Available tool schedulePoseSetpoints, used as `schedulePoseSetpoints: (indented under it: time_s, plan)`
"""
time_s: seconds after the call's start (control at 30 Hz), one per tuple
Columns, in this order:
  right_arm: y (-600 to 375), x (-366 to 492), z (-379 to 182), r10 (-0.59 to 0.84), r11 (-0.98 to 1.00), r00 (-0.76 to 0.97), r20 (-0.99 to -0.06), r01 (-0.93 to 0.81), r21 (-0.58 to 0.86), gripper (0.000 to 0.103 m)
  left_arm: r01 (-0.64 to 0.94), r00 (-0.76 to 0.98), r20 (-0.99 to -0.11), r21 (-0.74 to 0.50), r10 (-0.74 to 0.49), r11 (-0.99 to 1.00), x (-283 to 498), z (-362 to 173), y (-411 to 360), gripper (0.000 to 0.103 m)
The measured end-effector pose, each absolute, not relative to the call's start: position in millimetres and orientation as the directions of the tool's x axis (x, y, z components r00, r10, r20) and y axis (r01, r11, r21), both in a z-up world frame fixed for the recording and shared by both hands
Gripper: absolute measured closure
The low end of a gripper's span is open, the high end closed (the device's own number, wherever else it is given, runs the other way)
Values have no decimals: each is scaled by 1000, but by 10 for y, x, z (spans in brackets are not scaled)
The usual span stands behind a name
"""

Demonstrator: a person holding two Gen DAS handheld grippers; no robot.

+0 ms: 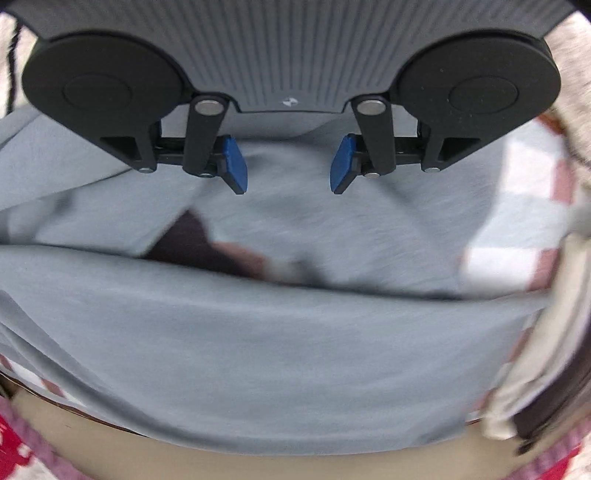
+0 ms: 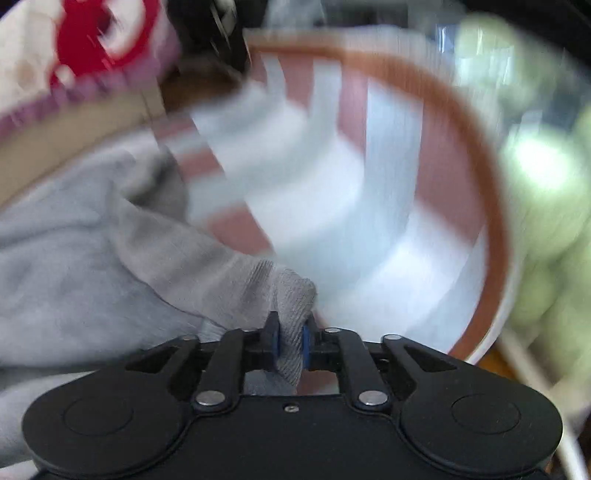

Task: Fold clothes

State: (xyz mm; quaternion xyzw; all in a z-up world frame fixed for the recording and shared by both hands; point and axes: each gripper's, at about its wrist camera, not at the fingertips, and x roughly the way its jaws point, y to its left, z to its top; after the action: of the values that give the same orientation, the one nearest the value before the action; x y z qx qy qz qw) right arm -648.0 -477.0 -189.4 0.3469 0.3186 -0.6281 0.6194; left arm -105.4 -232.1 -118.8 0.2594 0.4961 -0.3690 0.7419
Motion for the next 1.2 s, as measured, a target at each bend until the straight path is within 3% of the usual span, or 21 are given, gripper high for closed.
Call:
schedulePoseSetpoints:
  time_s: [0.1,0.17,0.23,0.3,0.43,0.53,0.67,0.8,0.87,0.97,1.03,1.07,1.1,1.13,1.2]
  plan:
    - [-4821,-6438,-1605,-547,-101,-65,-834,995,-11,58,756,301,-918,65,-259,651,-840,-1091,-2044,44]
    - [-4778,-6292,-1216,-592,-121,-112,-798,991,-50,57,721,347,-908,96,-237,686,-699,-1030,-1865,42]
    - [-4687,-6093,-820,-669,-64,-35,-743,998,10,55,677,383,-900,119,-209,727,-552,-1036,-1753,40]
    - [-4621,-5664,-541,-664,142,212,-717,977,158,55,635,399,-898,124,-187,762,-406,-1051,-1659,40]
    - [-4531,-4378,-422,-374,554,661,-651,722,415,54,581,410,-896,110,-173,806,-226,-1048,-1476,40]
    - [-4442,-3160,-557,-58,731,776,-628,462,503,54,531,426,-892,111,-152,840,-124,-1077,-1342,38]
    - [-3889,-1693,-858,251,868,687,-681,152,473,54,505,406,-903,93,-141,858,-54,-1163,-1208,37]
    - [-3205,-1339,-1115,382,883,670,-636,-63,465,54,500,345,-924,32,-165,865,-81,-1339,-1116,34]
    - [-2879,-1342,-1252,401,907,602,-690,-153,393,54,468,300,-940,-3,-162,884,-131,-1409,-1043,34]
    - [-2548,-1329,-1409,272,959,601,-752,-232,161,52,467,232,-959,-38,-164,883,-239,-1470,-981,34]
    - [-2462,-1244,-1524,216,965,593,-775,-249,79,53,477,219,-954,-77,-203,876,-309,-1446,-959,34]
    - [-2521,-1206,-1574,233,962,582,-779,-257,95,53,468,194,-942,-158,-276,869,-322,-1423,-924,34]
    - [-2593,-1169,-1624,254,957,569,-782,-265,118,63,431,145,-912,-290,-383,854,-314,-1425,-862,33]
    - [-2665,-1132,-1673,275,952,557,-784,-272,141,96,384,120,-893,-362,-435,850,-294,-1440,-823,34]
    - [-2850,-1144,-1631,220,972,609,-762,-206,116,102,330,115,-864,-433,-491,839,-279,-1438,-794,34]
